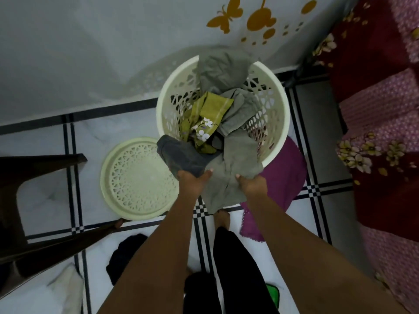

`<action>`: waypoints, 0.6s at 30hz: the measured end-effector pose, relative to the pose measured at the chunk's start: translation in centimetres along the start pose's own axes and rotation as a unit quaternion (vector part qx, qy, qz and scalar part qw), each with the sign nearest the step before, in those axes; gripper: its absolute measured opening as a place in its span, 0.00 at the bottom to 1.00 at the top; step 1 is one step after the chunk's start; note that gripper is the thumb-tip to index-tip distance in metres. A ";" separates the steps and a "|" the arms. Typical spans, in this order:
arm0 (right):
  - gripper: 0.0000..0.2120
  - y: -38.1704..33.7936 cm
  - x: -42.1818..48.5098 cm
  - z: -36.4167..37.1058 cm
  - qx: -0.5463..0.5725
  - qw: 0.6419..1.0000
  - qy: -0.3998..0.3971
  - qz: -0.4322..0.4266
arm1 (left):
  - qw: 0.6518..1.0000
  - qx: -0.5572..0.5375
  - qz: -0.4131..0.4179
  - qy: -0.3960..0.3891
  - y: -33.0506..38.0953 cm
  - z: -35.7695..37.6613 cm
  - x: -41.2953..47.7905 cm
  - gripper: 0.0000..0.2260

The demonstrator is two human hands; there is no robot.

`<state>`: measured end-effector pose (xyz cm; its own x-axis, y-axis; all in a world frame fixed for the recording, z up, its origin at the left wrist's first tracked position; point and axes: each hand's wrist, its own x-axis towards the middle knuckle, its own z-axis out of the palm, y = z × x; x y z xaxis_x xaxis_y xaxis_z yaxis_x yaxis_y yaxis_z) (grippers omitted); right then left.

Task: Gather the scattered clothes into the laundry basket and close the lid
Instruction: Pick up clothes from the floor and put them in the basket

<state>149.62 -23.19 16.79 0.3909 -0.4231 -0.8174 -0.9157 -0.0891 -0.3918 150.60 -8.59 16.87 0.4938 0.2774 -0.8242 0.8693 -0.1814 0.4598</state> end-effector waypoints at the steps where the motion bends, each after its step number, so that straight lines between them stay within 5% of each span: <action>1: 0.22 -0.2 -0.4 -0.1 -0.009 1.000 0.007 -0.013 | 1.000 0.030 0.003 -0.005 -0.3 0.3 -0.4 0.53; 3: 0.19 -1.2 -1.2 -0.2 0.008 0.999 0.015 -0.042 | 0.994 0.101 -0.017 0.026 -1.4 0.6 -0.2 0.52; 5: 0.19 -2.9 -1.1 -0.3 0.074 0.996 0.011 -0.054 | 0.992 0.111 -0.006 0.066 -1.4 0.7 -0.1 0.41; 8: 0.18 -6.2 0.0 -0.6 0.146 0.987 -0.004 -0.066 | 0.989 0.043 0.089 0.109 -0.5 0.6 -1.3 0.20; 12: 0.02 -12.4 -1.9 -1.8 0.295 0.949 -0.067 -0.094 | 0.988 -0.109 0.090 0.065 3.2 -0.1 -1.2 0.17; 18: 0.16 -13.7 -1.2 -1.8 0.124 0.979 -0.060 -0.151 | 0.982 -0.138 0.128 0.019 7.7 -0.4 0.3 0.16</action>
<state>161.57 -23.13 23.89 0.6623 -0.3015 -0.6859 -0.7116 0.0333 -0.7018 157.44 -9.47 20.27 0.6935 0.2911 -0.6590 0.6862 0.0117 0.7273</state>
